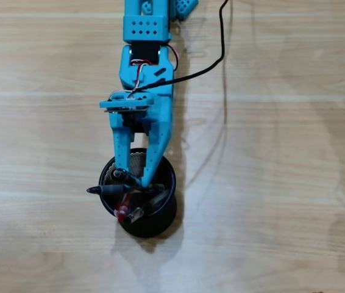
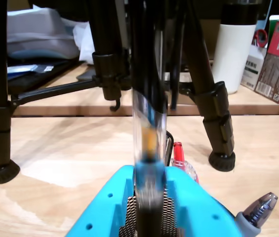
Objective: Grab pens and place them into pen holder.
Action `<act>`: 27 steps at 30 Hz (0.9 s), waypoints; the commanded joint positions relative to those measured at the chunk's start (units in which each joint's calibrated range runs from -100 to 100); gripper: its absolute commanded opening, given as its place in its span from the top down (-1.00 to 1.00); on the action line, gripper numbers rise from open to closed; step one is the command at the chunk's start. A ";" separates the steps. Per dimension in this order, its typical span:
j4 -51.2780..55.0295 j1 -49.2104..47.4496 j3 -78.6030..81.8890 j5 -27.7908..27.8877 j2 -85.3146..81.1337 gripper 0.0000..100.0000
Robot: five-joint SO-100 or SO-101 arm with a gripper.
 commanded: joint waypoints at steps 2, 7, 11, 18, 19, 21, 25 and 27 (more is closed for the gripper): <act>-1.19 -1.28 -3.49 -0.16 -0.77 0.74; -1.54 -0.91 -3.67 0.04 -1.61 0.74; -3.17 -0.82 -1.15 0.35 -6.48 0.77; -3.09 -0.73 9.58 4.05 -19.17 0.95; -2.83 -0.73 11.38 4.56 -21.01 0.95; 0.53 -0.73 14.53 5.27 -25.47 0.95; 17.23 -1.09 19.49 9.44 -39.24 0.95; 24.81 -1.18 20.84 11.98 -45.04 0.95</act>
